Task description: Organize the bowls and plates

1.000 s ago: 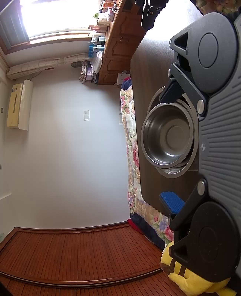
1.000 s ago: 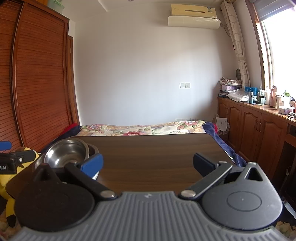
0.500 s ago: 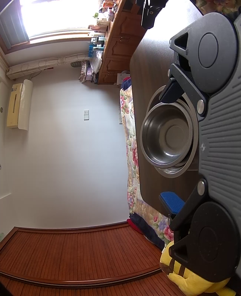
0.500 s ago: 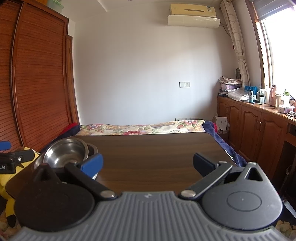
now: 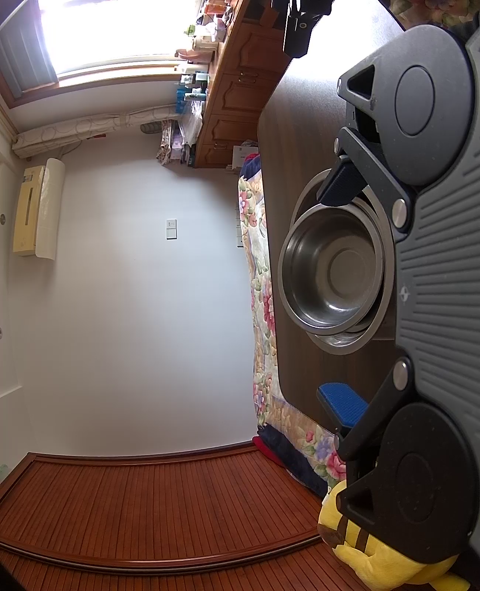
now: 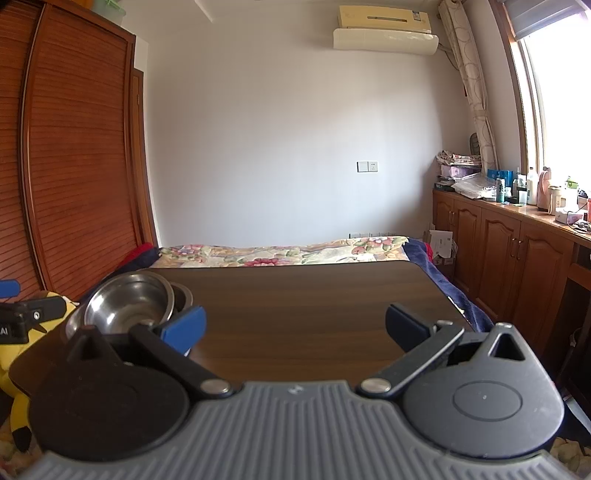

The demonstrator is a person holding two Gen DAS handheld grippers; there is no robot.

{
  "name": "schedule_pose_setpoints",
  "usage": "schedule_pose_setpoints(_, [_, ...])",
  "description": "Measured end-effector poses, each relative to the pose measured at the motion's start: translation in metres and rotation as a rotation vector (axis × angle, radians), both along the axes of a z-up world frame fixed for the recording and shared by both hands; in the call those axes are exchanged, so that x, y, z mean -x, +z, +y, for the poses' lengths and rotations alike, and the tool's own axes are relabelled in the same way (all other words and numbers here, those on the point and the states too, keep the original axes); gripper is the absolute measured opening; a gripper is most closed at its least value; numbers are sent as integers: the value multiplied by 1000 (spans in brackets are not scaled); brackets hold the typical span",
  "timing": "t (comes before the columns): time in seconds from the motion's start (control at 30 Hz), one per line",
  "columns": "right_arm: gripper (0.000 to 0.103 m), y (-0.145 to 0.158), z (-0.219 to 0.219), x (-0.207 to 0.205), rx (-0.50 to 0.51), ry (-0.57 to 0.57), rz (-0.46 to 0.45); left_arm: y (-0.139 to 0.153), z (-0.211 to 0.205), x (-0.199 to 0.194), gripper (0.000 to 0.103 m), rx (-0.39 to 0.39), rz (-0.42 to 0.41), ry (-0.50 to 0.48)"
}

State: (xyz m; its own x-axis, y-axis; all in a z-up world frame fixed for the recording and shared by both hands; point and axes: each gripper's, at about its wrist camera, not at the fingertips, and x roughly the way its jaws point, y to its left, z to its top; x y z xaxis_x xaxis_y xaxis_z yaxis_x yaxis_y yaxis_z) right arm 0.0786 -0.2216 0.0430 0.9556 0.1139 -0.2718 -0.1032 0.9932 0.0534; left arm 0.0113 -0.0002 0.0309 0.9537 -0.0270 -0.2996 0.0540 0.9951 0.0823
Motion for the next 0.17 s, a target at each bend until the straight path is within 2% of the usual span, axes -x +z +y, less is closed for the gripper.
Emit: schedule_pose_setpoints(0.17, [103, 0, 0, 0, 1, 1, 0, 0, 0, 0, 103, 2, 0, 1])
